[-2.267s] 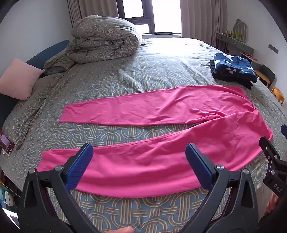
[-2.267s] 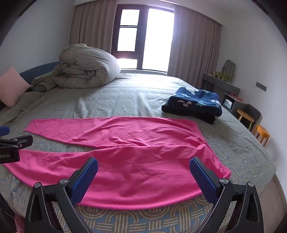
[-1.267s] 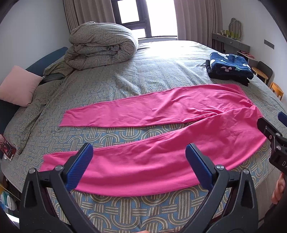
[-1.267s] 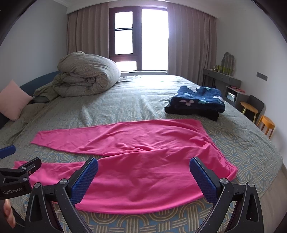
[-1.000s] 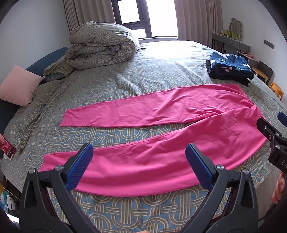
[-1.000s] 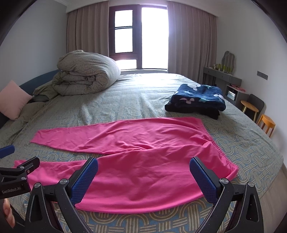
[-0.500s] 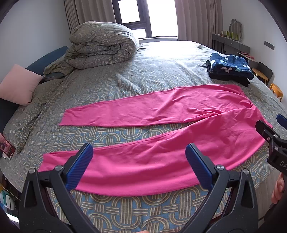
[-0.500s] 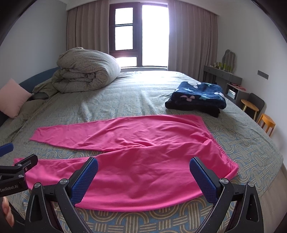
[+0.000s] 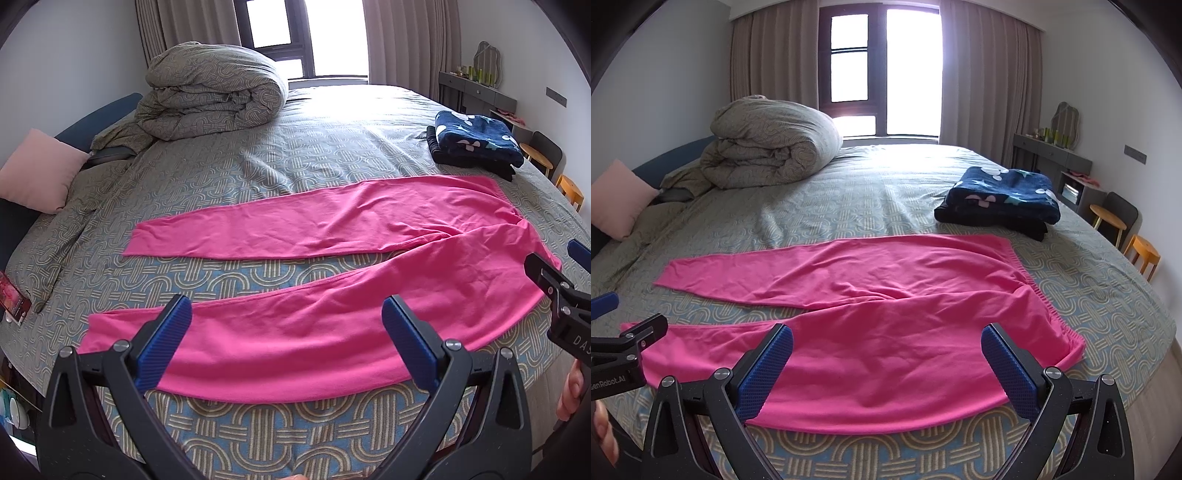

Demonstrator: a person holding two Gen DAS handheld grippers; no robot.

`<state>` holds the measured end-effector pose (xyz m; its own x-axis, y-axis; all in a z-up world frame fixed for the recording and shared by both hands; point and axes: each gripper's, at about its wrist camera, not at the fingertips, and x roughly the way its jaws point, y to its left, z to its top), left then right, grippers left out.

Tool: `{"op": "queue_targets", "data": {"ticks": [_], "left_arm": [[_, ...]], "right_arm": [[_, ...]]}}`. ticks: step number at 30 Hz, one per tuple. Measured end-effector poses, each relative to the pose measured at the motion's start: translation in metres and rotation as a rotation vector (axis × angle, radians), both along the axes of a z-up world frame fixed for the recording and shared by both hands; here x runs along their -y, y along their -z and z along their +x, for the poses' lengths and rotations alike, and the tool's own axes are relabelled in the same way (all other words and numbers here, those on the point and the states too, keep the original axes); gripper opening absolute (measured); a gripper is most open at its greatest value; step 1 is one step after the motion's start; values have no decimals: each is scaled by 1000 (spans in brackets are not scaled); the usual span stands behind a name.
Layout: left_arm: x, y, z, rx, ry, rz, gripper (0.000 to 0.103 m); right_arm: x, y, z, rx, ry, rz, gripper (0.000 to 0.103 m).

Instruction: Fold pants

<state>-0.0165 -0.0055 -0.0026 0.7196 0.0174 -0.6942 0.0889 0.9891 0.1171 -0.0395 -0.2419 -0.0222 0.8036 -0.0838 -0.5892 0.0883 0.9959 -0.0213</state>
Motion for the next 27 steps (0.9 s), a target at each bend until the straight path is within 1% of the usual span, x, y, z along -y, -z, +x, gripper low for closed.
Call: {"op": "queue_targets", "data": {"ticks": [27], "left_arm": [[-3,10,0,-14,-6,2,102]], "right_arm": [[0,8,3,-28,13,-1,103]]}}
